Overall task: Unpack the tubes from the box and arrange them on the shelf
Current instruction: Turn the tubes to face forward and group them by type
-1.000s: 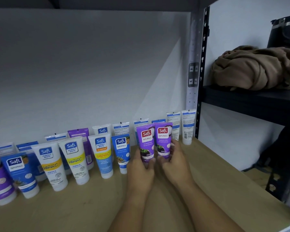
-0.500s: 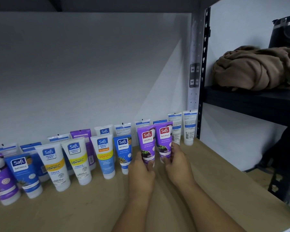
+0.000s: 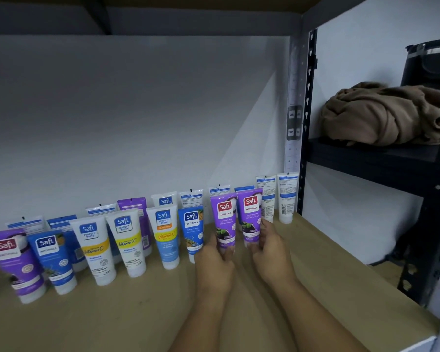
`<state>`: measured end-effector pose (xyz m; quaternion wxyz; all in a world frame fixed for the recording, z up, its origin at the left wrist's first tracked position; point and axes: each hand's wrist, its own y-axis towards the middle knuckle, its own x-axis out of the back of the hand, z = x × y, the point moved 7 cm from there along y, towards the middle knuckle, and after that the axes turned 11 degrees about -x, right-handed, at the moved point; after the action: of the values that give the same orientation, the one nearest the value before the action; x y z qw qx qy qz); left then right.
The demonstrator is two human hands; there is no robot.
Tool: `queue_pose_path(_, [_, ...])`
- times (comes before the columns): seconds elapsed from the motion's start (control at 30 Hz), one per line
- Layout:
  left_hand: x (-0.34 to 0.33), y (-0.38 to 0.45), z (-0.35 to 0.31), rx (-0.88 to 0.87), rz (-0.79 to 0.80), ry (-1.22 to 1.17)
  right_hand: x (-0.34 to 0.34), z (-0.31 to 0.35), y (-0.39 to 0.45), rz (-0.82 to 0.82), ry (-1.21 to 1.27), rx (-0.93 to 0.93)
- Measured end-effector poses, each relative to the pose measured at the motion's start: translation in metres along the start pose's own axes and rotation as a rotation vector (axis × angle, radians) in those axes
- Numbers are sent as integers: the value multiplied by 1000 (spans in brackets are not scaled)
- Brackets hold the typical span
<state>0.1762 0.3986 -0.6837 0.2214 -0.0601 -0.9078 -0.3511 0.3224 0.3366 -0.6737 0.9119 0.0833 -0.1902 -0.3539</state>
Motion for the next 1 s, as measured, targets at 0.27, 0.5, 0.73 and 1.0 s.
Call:
queue_pose_path(0.27, [61, -47, -2, 138, 9, -98, 0, -1, -31, -106, -155, -121])
queue_pose_path(0.5, [173, -89, 39, 208, -54, 70, -91, 43, -102, 62, -129, -54])
queue_pose_path(0.73, [321, -125, 104, 378, -331, 195, -224, 100, -169, 340, 3, -7])
queue_pose_path(1.0, [423, -130, 179, 520, -601, 243, -368, 150, -212, 528, 38, 57])
